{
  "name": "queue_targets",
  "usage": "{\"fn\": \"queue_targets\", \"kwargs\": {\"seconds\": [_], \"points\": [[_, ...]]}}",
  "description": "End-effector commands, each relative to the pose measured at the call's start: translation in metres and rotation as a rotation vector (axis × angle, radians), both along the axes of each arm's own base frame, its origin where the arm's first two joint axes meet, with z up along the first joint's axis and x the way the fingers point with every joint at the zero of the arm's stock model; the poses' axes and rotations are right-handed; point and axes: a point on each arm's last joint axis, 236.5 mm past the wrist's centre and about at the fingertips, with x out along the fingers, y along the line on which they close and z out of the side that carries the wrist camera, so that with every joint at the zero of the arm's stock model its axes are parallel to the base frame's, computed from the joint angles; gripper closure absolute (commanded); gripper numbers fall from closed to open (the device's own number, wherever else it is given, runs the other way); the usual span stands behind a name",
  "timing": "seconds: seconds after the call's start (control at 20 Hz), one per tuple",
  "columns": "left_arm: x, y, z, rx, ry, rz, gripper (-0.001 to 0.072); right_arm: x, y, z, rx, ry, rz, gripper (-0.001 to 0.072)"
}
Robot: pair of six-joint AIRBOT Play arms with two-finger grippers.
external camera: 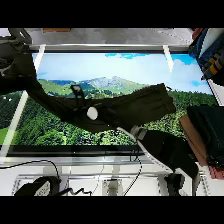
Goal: Fold the clothes and pants, and hang the long-sleeved shirts on hangers.
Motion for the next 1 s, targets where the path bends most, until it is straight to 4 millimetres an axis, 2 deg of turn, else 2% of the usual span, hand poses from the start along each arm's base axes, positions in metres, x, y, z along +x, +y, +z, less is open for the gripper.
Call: {"fn": "queue_targets", "kwargs": {"seconds": [0.0,0.1,0.2,0.3,0.4,0.5,0.6,0.75,0.8,0.85,0.95], "points": [[-0.002,-0.013,0.000,-0.054,0.008,-0.023,0.0675,-0.034,0.025,-0.020,0.001,0.065,0.027,0.0691],[-0.002,-0.019,0.002,-0.087,0.005,-0.034,0.0674,-0.027,0.019,-0.019,-0.011,0.057,0.025,0.0690],[-0.002,-0.028,0.000,-0.115,0.009,-0.050,0.0674,-0.010,-0.005,-0.016,-0.060,0.060,0.025,0.0690],[-0.003,-0.043,-0.007,-0.122,0.026,-0.085,0.0674,0.013,-0.051,-0.014,-0.176,0.051,0.034,0.0690],[-0.003,-0.069,-0.023,-0.091,0.061,-0.176,0.0674,0.044,-0.116,-0.005,-0.312,0.038,0.010,0.0690],[-0.002,-0.104,-0.049,-0.078,0.117,-0.273,0.0675,0.070,-0.177,0.015,-0.386,0.047,-0.048,0.0689],[0.004,-0.148,-0.074,-0.084,0.152,-0.354,0.0675,0.089,-0.233,0.048,-0.407,0.047,-0.107,0.0689],[0.017,-0.226,-0.102,-0.150,0.144,-0.411,0.0675,0.103,-0.296,0.094,-0.413,-0.002,-0.167,0.0689],[0.016,-0.249,-0.114,-0.160,0.153,-0.435,0.0671,0.106,-0.315,0.106,-0.419,-0.016,-0.200,0.0689],[0.008,-0.269,-0.130,-0.148,0.189,-0.476,0.0573,0.110,-0.334,0.119,-0.423,-0.031,-0.236,0.0689],[-0.013,-0.290,-0.152,-0.124,0.267,-0.537,0.0158,0.118,-0.370,0.139,-0.434,-0.071,-0.297,0.0689]]}}
